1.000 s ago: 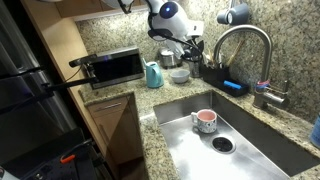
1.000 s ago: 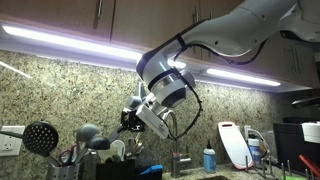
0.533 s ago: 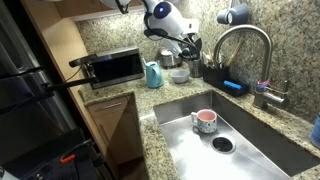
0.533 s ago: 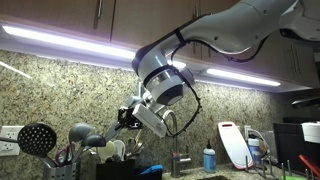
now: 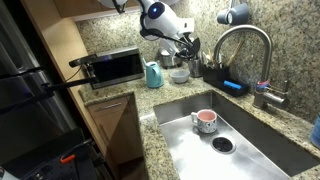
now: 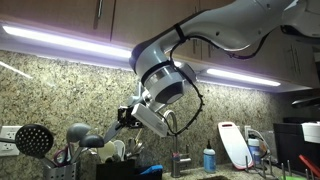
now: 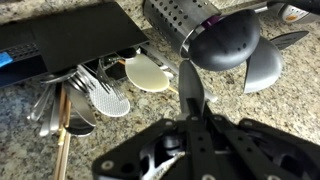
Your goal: Take the spatula out of the utensil holder and place it on the counter
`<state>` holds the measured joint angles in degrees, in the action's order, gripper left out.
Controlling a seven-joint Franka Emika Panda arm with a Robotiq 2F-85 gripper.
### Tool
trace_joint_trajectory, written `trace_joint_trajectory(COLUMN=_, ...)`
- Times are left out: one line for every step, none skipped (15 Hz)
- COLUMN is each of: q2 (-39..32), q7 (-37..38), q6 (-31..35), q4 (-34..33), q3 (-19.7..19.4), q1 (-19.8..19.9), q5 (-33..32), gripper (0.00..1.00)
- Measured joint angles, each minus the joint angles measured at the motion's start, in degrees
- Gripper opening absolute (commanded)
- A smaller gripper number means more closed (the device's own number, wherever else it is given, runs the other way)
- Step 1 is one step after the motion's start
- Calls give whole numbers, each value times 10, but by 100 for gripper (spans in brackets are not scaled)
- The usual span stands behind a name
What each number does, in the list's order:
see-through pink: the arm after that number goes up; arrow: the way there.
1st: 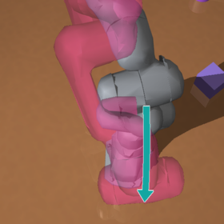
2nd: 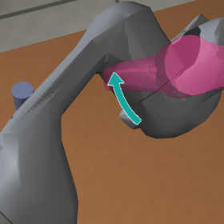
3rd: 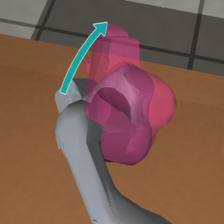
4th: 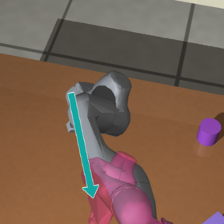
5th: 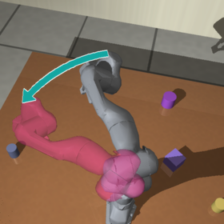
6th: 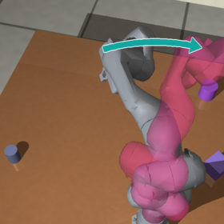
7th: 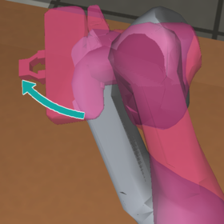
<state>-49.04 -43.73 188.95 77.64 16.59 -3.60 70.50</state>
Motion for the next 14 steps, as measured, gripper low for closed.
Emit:
trace_joint_trajectory(q2=2, q7=0, q6=7, q4=4, q3=1, q1=0, q5=0, gripper=1)
trace_joint_trajectory(q2=5, q7=0, q6=12, q4=6, q3=1, q1=0, q5=0, gripper=1)
trace_joint_trajectory(q2=7, q7=0, q6=18, q4=8, q3=1, q1=1, q5=0, gripper=1)
trace_joint_trajectory(q2=9, q7=0, q6=21, q4=11, q3=1, q1=2, q5=0, gripper=1)
trace_joint_trajectory(q2=11, q7=0, q6=21, q4=13, q3=1, q1=4, q5=0, gripper=1)
trace_joint_trajectory(q2=14, q7=0, q6=22, q4=15, q3=1, q1=6, q5=0, gripper=1)
trace_joint_trajectory(q2=18, q7=0, q6=23, q4=18, q3=1, q1=8, q5=0, gripper=1)
trace_joint_trajectory(q2=22, q7=0, q6=23, q4=20, q3=1, q1=10, q5=0, gripper=1)
trace_joint_trajectory(q2=27, q7=0, q6=23, q4=24, q3=1, q1=12, q5=0, gripper=1)
trace_joint_trajectory(q2=33, q7=0, q6=24, q4=29, q3=2, q1=14, q5=0, gripper=1)
trace_joint_trajectory(q2=38, q7=0, q6=24, q4=33, q3=4, q1=17, q5=0, gripper=1)
trace_joint_trajectory(q2=44, q7=0, q6=26, q4=39, q3=6, q1=21, q5=1, gripper=1)
trace_joint_trajectory(q2=50, q7=0, q6=27, q4=45, q3=10, q1=25, q5=1, gripper=1)
trace_joint_trajectory(q2=55, q7=0, q6=30, q4=51, q3=14, q1=28, q5=1, gripper=1)
